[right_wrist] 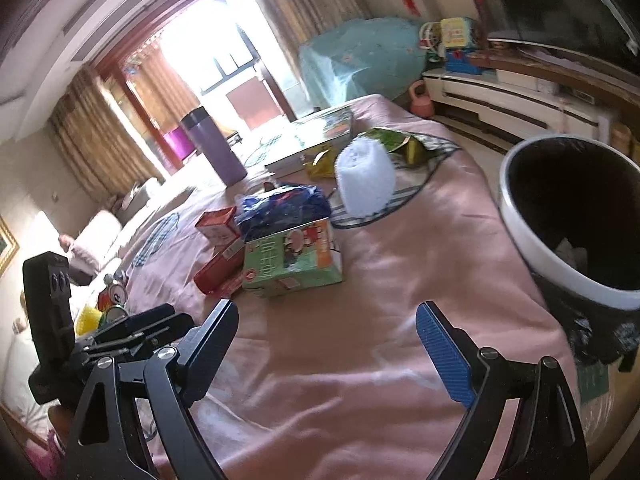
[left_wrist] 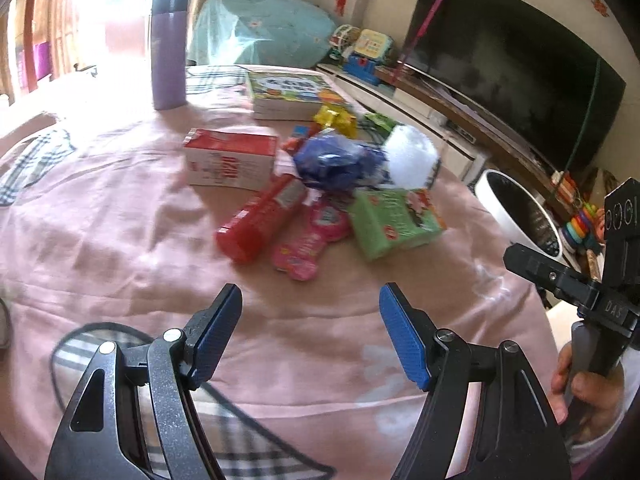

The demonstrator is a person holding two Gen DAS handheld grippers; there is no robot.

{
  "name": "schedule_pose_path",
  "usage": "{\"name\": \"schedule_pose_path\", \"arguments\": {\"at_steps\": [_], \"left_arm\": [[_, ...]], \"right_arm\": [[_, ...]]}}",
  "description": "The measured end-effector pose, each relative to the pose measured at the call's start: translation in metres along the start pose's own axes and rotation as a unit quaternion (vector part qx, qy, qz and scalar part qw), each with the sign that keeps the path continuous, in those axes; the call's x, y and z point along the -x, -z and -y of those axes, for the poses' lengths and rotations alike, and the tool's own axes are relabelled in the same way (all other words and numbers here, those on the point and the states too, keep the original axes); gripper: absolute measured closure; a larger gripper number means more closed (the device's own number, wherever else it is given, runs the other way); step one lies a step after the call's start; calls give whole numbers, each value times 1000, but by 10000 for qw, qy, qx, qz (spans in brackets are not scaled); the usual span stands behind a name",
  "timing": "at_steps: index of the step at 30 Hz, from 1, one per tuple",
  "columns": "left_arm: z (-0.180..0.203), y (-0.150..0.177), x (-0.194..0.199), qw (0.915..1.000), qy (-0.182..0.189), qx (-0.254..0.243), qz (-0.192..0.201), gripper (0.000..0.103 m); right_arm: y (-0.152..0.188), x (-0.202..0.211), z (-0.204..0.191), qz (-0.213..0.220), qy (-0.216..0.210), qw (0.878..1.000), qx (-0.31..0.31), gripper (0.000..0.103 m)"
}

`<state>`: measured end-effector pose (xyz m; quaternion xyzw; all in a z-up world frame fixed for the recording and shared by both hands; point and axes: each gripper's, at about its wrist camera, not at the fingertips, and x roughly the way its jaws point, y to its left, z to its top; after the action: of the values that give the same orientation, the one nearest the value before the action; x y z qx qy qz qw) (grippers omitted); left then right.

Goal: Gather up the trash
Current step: 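Move both tools back over the table toward the red can and milk carton, then grasp the red can with the left gripper while the right grasps the green milk carton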

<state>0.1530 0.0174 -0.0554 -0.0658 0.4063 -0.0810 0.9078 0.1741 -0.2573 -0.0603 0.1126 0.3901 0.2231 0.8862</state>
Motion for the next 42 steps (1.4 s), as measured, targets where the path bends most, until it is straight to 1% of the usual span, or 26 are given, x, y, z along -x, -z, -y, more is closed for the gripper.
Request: {"name": "schedule_pose_path", "arguments": {"at_steps": [7, 12, 14, 17, 20, 27, 29, 30, 31, 32, 33, 35, 39, 42], "left_arm": [[-23, -12, -4, 9996, -274, -114, -6, 30], [-34, -25, -20, 9986, -415, -299, -107, 30], [-39, -30, -28, 9980, -480, -379, -172, 30], [-45, -36, -38, 9976, -481, -431, -249, 30], [-47, -41, -46, 9978, -380, -446, -318, 30], [-40, -50, -68, 9963, -228, -693, -451, 31], [-39, -50, -75, 9958, -190, -722, -525, 45], [-38, -49, -78, 9956, -70, -723, -586, 58], [-36, -49, -79, 9955, -28, -720, -609, 61], [-34, -47, -78, 9956, -86, -756, -550, 61], [-32, -46, -77, 9955, -111, -784, -518, 64], [-29, -43, -73, 9958, -111, -764, -489, 65], [-25, -35, -61, 9975, -38, -585, -404, 67], [-17, -29, -49, 9982, 33, -515, -302, 68]], "right_arm": [[-8, -24, -13, -283, -106, 9989, 359, 11], [-12, -40, -22, -416, -119, 9982, 421, 11], [-13, -47, -30, -451, -81, 9977, 492, 9], [-14, -57, -40, -478, 47, 9969, 621, 8], [-16, -69, -48, -520, 216, 9956, 747, 7], [-19, -97, -48, -740, 481, 9931, 773, 7], [-18, -98, -44, -750, 495, 9931, 746, 10], [-18, -98, -41, -738, 487, 9936, 706, 11], [-17, -96, -39, -723, 480, 9940, 671, 14], [-17, -94, -36, -701, 474, 9944, 638, 14], [-17, -91, -34, -662, 480, 9947, 619, 14], [-16, -82, -30, -539, 474, 9956, 600, 14], [-14, -58, -18, -352, 348, 9980, 389, 14], [-12, -40, -8, -228, 346, 9987, 285, 14]]}}
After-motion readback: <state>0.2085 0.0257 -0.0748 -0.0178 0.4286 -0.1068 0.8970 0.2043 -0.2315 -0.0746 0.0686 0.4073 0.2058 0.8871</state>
